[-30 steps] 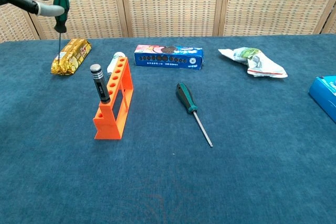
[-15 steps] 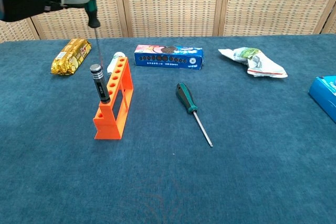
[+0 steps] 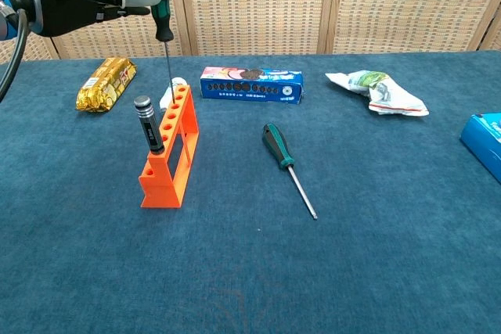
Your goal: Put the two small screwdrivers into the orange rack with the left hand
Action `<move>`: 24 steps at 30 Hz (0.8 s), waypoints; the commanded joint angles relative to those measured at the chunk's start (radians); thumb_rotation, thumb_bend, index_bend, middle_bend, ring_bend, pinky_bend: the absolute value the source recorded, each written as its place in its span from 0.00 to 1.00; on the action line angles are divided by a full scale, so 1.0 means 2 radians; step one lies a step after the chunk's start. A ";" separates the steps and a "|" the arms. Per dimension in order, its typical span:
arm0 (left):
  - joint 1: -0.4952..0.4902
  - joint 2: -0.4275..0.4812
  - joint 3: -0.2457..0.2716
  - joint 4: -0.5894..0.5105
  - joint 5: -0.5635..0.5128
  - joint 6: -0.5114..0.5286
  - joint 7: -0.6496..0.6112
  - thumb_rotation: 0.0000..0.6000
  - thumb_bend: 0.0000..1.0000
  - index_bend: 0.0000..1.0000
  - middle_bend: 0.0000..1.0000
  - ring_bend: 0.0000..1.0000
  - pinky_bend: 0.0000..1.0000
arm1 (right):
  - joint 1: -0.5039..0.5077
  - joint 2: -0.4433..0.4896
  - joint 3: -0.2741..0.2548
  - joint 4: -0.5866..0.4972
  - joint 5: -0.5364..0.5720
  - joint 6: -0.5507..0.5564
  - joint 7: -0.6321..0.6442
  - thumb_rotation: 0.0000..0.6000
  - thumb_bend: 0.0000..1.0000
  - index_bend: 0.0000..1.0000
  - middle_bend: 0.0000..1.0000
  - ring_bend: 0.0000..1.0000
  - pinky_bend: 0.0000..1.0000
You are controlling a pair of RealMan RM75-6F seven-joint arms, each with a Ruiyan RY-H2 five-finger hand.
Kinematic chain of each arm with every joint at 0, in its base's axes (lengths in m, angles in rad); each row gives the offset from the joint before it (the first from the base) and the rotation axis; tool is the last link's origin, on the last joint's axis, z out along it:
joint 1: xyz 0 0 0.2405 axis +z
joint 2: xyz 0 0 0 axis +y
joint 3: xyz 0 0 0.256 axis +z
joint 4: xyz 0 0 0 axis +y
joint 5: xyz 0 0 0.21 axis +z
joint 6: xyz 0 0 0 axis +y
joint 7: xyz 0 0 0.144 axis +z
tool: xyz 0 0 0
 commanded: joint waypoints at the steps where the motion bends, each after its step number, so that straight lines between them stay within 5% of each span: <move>1: 0.000 0.001 0.001 0.002 0.000 0.000 -0.002 1.00 0.48 0.63 0.00 0.00 0.00 | 0.000 0.000 0.000 0.000 0.000 0.000 0.000 1.00 0.00 0.00 0.00 0.00 0.00; 24: -0.005 -0.001 0.005 0.023 0.005 -0.005 -0.037 1.00 0.48 0.63 0.00 0.00 0.00 | 0.000 -0.001 0.000 -0.001 0.000 0.000 -0.003 1.00 0.00 0.00 0.00 0.00 0.00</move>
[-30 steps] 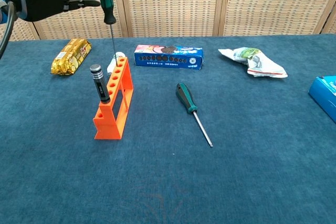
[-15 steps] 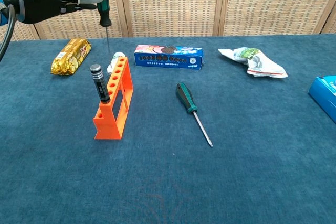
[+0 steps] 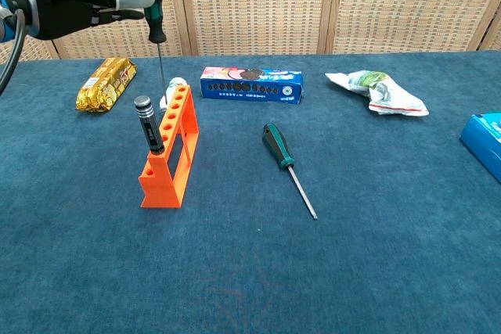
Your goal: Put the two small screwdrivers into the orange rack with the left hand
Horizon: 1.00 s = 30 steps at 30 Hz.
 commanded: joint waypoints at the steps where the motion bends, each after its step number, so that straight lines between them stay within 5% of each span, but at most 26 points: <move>1: -0.001 -0.001 0.000 0.000 0.002 0.001 -0.004 1.00 0.48 0.63 0.00 0.00 0.00 | 0.000 0.000 0.000 0.000 0.000 -0.001 0.000 1.00 0.00 0.00 0.00 0.00 0.00; 30: -0.012 -0.028 0.010 0.028 -0.004 -0.002 -0.009 1.00 0.48 0.64 0.00 0.00 0.00 | 0.001 0.001 0.001 0.003 0.002 -0.003 0.005 1.00 0.00 0.00 0.00 0.00 0.00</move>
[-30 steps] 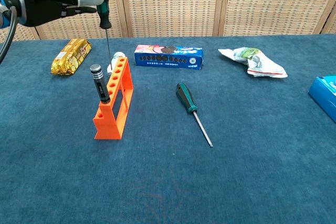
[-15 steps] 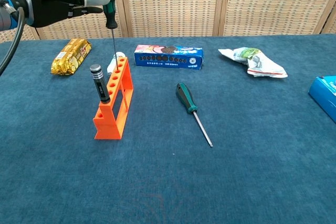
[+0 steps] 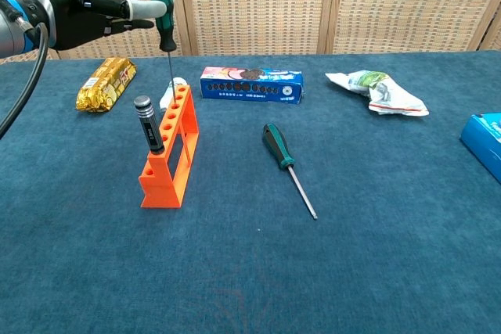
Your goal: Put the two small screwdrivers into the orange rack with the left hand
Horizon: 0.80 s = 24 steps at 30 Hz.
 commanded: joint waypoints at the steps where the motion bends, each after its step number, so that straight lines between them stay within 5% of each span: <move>1: 0.000 -0.004 0.003 0.006 0.000 -0.002 -0.004 1.00 0.48 0.64 0.00 0.00 0.00 | 0.000 0.000 0.000 0.000 0.000 0.000 -0.001 1.00 0.00 0.00 0.00 0.00 0.00; 24: -0.004 -0.059 0.030 0.085 0.007 -0.020 -0.013 1.00 0.48 0.64 0.00 0.00 0.00 | 0.002 -0.001 0.000 0.002 0.004 -0.005 -0.003 1.00 0.00 0.00 0.00 0.00 0.00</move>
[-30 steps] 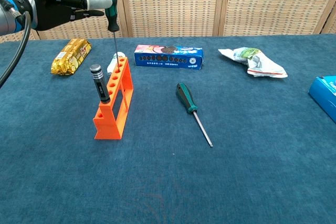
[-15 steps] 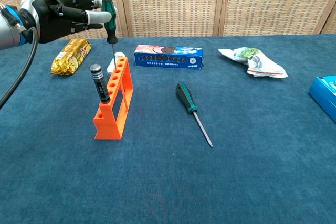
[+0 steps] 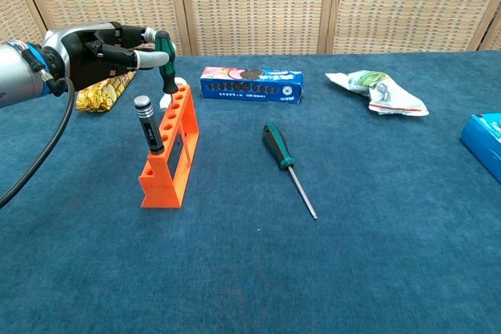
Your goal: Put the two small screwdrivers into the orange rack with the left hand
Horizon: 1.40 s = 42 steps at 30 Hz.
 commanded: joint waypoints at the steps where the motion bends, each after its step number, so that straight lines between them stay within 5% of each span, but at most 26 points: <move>1: -0.001 -0.005 0.003 0.006 0.000 -0.002 0.002 1.00 0.48 0.64 0.00 0.00 0.00 | 0.000 0.000 0.000 0.000 0.000 0.000 0.000 1.00 0.00 0.00 0.00 0.00 0.00; 17: 0.001 -0.014 0.005 0.014 -0.003 -0.001 0.018 1.00 0.48 0.63 0.00 0.00 0.00 | -0.001 0.002 0.000 0.000 -0.002 0.001 0.004 1.00 0.00 0.00 0.00 0.00 0.00; 42: 0.003 -0.010 0.003 0.002 -0.011 -0.009 0.034 1.00 0.43 0.43 0.00 0.00 0.00 | -0.002 0.004 -0.001 -0.001 -0.005 0.004 0.010 1.00 0.00 0.00 0.00 0.00 0.00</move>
